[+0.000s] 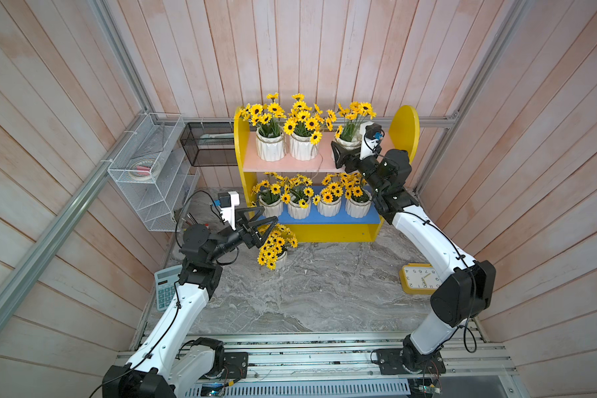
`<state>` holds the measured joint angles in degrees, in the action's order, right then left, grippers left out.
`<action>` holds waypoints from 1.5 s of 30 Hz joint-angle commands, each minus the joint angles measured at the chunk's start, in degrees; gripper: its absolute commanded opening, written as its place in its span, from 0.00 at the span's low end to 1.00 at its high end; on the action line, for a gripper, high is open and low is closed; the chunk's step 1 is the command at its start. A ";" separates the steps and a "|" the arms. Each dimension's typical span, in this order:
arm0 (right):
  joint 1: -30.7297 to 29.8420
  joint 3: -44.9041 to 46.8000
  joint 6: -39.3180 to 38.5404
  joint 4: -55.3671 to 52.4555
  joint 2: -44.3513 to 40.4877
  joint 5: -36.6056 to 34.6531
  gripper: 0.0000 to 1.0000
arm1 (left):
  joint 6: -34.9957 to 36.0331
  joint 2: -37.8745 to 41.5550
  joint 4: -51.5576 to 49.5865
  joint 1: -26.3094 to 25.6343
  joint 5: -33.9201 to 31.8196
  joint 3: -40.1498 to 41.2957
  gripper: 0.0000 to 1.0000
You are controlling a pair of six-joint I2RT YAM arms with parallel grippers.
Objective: Take the sunflower pots off the shelves
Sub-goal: Pick up the sunflower pot from the shelf, then place the sunflower pot at the center of the board.
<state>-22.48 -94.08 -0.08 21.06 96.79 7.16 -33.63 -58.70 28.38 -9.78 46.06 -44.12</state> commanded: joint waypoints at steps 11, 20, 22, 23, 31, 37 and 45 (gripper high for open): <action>0.51 6.29 -2.73 9.22 -10.05 -5.68 0.00 | -2.84 -2.30 4.07 0.29 2.27 1.23 1.00; 0.64 10.46 -3.49 10.57 -13.28 -6.65 0.00 | -3.18 -3.16 4.22 0.29 2.28 1.22 1.00; 0.63 10.89 -3.73 10.40 -13.64 -7.10 0.00 | -3.45 -3.43 4.37 0.29 2.36 1.16 1.00; 0.62 11.20 -3.79 10.41 -13.88 -7.28 0.00 | -3.50 -3.52 4.55 0.29 2.49 1.14 1.00; 0.48 17.71 -2.16 11.88 -19.35 -7.26 0.00 | -5.40 -4.30 6.08 0.29 2.99 1.57 1.00; -1.88 20.22 -3.95 10.36 -22.79 -7.37 0.00 | -8.27 -7.14 8.62 -0.28 4.07 1.74 1.00; -12.41 33.11 -11.10 14.65 -31.46 -15.10 0.00 | -5.97 -7.90 4.92 -1.33 2.19 1.03 1.00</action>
<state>-31.64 -63.48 -7.84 29.36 68.95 -4.32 -40.58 -66.26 33.98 -10.57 48.93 -42.94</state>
